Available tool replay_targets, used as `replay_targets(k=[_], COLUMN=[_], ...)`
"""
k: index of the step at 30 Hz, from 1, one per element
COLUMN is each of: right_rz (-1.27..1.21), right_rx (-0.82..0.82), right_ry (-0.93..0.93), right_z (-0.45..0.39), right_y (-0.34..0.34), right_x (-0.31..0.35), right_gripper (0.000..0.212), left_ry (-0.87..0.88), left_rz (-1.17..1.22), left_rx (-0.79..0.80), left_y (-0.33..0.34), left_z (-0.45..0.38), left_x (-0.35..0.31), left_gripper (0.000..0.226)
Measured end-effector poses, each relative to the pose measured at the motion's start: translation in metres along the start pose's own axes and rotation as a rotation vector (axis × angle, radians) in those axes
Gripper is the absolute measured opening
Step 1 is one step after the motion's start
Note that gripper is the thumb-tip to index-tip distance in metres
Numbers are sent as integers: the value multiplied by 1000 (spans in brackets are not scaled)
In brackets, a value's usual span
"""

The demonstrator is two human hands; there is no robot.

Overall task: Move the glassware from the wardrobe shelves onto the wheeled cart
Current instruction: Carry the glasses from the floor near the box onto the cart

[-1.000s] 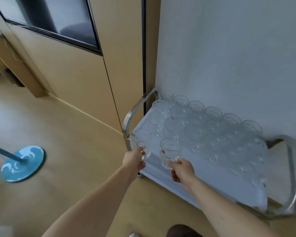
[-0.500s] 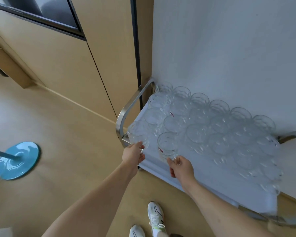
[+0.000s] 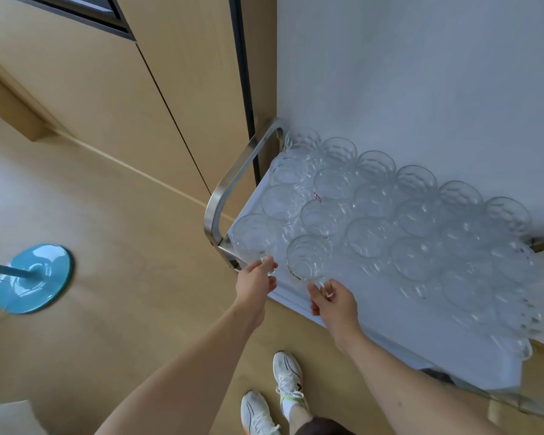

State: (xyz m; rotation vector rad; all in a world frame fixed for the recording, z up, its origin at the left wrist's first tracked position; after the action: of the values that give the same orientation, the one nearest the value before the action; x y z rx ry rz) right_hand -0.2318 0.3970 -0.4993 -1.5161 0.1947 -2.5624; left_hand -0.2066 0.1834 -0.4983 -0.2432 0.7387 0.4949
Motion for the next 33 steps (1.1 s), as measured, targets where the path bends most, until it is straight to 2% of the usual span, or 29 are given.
replay_targets(k=[9,13,19,24,33], right_rz=[68,145,246,230,207], right_rx=[-9,11,7,11,7], right_ry=[-12,-31,-77,-101,-134], right_z=[-5,-9,-12,-12,-6], right_y=[0,3,1,3,3], right_x=[-2,-3,0,5,14], right_gripper=[42,31,37,47,54], left_ry=[-52,-61,-99,-96,-96], left_rz=[-139,-162,-158,-126,-210], left_rx=[-7,-30,-86,-78,-64], left_y=[13,12,8,2,-2], left_z=[-3,-4,3,10,12], left_x=[2,1,0,-6,-9], left_gripper=[29,38,50,66,64])
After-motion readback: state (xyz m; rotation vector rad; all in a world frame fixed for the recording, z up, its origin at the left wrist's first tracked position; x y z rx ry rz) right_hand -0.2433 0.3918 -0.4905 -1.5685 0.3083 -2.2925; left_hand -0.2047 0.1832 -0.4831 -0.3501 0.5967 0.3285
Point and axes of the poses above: each hand's wrist, its own z-axis away from the middle knuckle, its own y-axis out of the palm, x = y × z, the point moved 9 cm from there along -z, towards the middle knuckle, and after that the axes turned 6 degrees about -z, right-handed, at the moved point
